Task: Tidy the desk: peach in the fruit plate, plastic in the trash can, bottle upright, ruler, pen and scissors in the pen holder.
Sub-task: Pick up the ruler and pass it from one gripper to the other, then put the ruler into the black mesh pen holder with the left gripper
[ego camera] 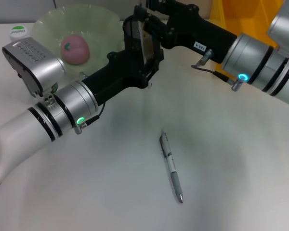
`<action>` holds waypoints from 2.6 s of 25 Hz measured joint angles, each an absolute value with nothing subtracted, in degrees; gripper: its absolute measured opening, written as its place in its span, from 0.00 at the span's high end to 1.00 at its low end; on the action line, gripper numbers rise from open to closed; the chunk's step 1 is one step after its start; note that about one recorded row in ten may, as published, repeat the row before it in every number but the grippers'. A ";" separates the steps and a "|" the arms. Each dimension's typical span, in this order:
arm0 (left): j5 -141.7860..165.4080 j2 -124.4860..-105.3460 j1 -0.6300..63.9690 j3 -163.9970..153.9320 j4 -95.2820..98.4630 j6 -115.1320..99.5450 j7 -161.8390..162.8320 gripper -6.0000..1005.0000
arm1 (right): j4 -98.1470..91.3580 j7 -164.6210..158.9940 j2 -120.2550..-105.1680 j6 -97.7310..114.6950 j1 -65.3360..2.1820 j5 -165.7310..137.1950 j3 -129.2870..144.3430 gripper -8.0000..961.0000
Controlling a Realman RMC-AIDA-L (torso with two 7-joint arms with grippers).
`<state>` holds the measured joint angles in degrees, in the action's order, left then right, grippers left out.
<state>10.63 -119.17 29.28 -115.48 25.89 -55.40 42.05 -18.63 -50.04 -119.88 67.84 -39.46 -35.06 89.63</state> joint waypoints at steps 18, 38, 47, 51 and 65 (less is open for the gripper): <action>8.53 -119.17 29.08 -115.49 25.93 -53.83 42.02 0.97 | -18.66 -48.68 -119.87 67.62 -39.13 -33.42 90.63 0.68; 4.06 -119.17 29.06 -114.50 25.93 -53.78 40.72 0.95 | -19.05 -48.69 -119.46 70.16 -34.53 -33.40 87.53 0.63; -5.40 -119.18 33.21 -113.84 26.92 -52.47 33.66 0.92 | -17.14 -47.34 -119.14 69.57 -28.99 -38.33 87.21 0.32; -8.07 -119.18 36.75 -113.81 26.82 -48.04 30.32 0.92 | -14.60 -46.25 -119.17 69.43 -28.97 -38.65 87.61 0.32; -10.08 -119.24 42.95 -113.55 25.92 -32.89 27.08 0.88 | -13.31 -45.79 -119.26 69.59 -28.14 -39.86 87.80 0.32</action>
